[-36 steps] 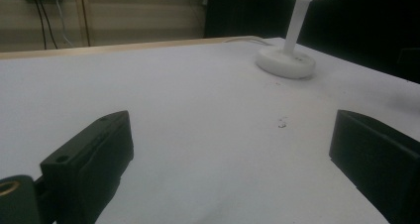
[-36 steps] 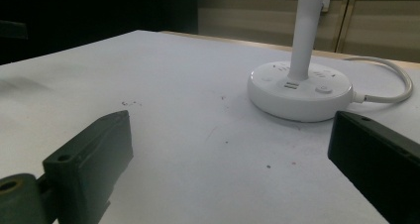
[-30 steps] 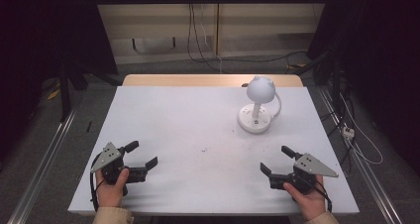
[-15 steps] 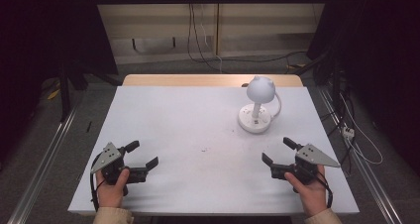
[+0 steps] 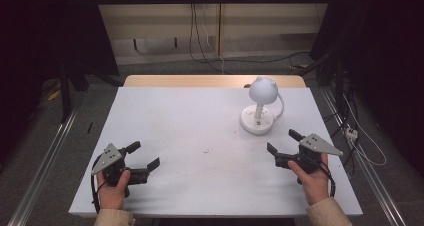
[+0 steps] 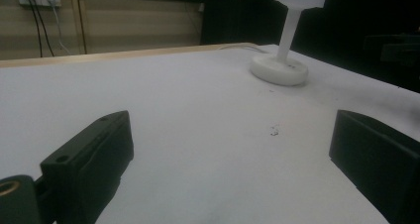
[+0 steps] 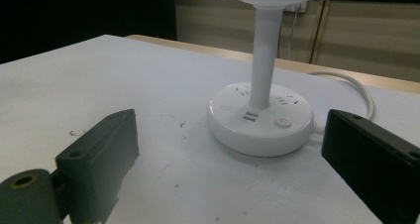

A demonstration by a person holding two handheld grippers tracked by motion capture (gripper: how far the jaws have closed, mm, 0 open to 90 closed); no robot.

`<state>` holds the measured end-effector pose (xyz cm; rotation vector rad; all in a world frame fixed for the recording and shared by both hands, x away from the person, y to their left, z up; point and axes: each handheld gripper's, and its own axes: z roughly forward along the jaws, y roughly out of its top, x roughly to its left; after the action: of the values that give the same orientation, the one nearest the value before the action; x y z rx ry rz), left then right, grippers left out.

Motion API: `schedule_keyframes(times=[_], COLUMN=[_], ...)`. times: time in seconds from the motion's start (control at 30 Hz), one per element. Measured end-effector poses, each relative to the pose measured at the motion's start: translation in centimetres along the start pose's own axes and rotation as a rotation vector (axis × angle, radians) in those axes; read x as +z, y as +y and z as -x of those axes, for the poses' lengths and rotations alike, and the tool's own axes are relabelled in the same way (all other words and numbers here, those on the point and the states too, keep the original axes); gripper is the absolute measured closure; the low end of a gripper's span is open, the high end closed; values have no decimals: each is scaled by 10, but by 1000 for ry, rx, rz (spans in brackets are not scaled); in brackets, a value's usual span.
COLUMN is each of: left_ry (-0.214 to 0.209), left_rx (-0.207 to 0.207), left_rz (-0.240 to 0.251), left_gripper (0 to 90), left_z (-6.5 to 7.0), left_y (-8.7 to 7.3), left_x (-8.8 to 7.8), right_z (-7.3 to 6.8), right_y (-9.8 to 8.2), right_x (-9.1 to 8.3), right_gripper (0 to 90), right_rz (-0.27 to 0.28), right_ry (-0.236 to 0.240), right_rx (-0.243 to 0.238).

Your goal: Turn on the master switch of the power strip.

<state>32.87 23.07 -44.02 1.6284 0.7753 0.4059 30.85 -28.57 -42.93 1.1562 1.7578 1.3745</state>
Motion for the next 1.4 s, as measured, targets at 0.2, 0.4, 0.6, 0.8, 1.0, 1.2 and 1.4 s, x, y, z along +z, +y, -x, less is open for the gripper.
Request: schedule_keyframes(times=[0.2, 0.4, 0.6, 0.8, 1.0, 1.2, 1.4], left_ry=[0, -3, -7, -16, -17, -19, -18], left_rx=[-2, 4, -3, 3, 2, 3, 3], left_rz=[8, 7, 16, 12, 15, 14, 14], left_gripper=[30, 30, 30, 30, 30, 30, 30], left_z=[0, 0, 1, 2, 1, 1, 2], left_y=[1, 2, 2, 2, 3, 3, 3], left_x=[-1, -1, 1, 3, 4, 4, 4], right_z=[3, 5, 9, 14, 18, 20, 23], right_y=[2, 6, 13, 14, 15, 19, 20], right_x=[9, 16, 25, 33, 39, 42, 46], right_gripper=[70, 72, 81, 93, 102, 106, 114], right_rz=[-21, -27, -39, -49, -50, -49, -47], right_ry=[-10, -19, -35, -47, -52, -59, -69], right_rx=[-3, -7, -17, -5, 7, -6, -4])
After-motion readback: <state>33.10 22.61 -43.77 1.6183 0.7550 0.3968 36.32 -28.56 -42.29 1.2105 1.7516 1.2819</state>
